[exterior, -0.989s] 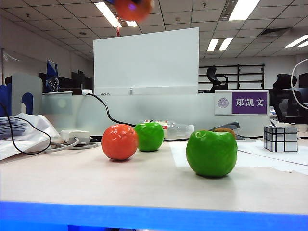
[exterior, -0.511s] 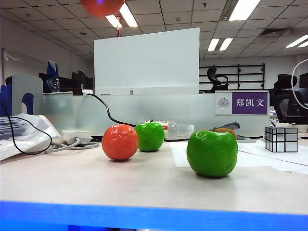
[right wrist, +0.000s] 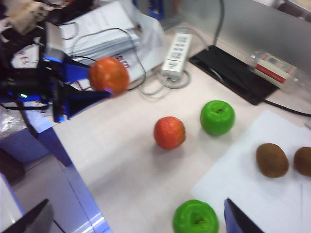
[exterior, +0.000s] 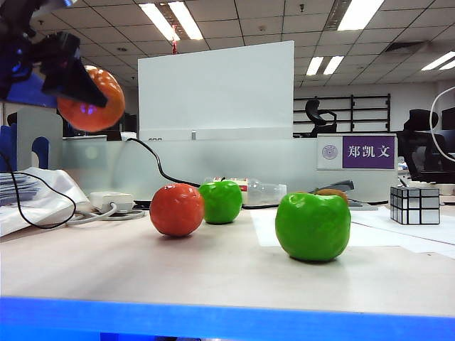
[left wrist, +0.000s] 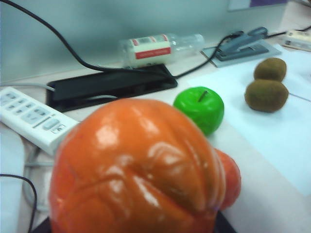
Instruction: Put the same fruits together.
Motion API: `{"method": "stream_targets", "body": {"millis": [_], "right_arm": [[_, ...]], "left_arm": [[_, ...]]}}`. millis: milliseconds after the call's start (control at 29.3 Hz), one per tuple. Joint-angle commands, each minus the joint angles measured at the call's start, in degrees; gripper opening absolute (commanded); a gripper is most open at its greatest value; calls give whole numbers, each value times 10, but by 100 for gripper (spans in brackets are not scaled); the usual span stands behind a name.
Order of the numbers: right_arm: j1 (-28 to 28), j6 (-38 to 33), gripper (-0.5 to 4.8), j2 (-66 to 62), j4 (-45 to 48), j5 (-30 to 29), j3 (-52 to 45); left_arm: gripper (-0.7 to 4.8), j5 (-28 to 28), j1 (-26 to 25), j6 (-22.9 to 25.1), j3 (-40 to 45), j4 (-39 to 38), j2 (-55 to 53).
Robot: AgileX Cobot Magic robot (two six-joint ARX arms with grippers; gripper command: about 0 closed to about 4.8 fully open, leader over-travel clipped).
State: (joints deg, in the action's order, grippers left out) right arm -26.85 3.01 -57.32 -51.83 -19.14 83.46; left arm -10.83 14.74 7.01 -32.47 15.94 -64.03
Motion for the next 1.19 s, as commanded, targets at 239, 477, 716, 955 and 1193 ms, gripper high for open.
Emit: {"method": "stream_targets", "body": {"millis": [239, 477, 716, 955, 1193], "right_arm": [[-43, -40, 479, 8, 19, 26, 2], [-101, -46, 479, 20, 11, 90, 2], [-144, -55, 479, 17, 12, 132, 2], [-157, -61, 479, 14, 23, 145, 2], [-157, -62, 479, 15, 24, 145, 2]], "left_arm": [[-4, -6, -7, -12, 6, 119, -155], [-5, 0, -7, -15, 5, 184, -254], [-5, 1, -6, -16, 3, 228, -303], [-5, -25, -6, -19, 3, 236, -318], [-5, -21, -6, -30, 3, 230, -335]]}}
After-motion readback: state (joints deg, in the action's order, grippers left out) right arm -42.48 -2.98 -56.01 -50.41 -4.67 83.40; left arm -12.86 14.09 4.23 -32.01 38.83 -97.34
